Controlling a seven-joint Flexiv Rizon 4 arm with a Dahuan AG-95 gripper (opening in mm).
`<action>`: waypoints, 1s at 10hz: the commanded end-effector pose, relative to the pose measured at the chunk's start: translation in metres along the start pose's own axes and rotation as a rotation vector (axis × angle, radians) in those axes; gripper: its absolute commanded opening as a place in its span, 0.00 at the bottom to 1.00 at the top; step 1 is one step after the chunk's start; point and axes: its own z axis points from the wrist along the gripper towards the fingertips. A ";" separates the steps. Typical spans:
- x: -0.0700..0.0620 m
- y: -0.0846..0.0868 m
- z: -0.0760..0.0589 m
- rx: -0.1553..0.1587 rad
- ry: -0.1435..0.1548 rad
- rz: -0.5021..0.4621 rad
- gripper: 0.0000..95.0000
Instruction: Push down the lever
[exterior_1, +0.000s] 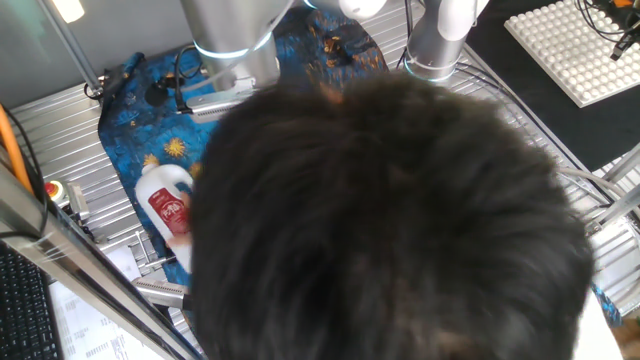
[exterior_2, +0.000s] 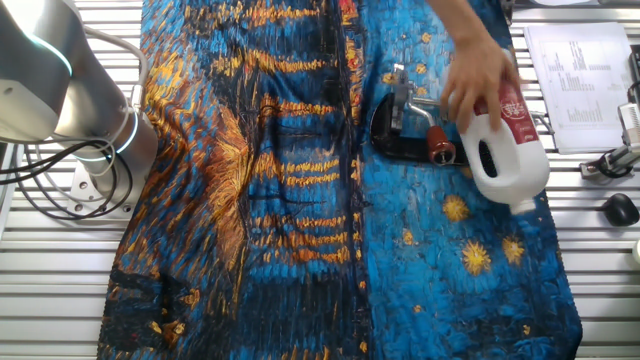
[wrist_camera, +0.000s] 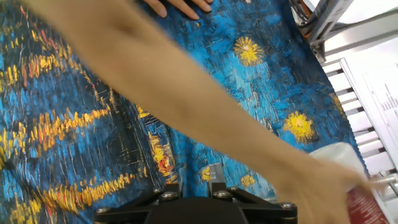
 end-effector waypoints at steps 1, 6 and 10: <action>0.001 0.000 0.000 0.001 0.000 0.006 0.20; 0.002 0.001 0.000 0.006 0.000 0.026 0.20; 0.003 -0.001 0.000 -0.001 0.003 -0.033 0.20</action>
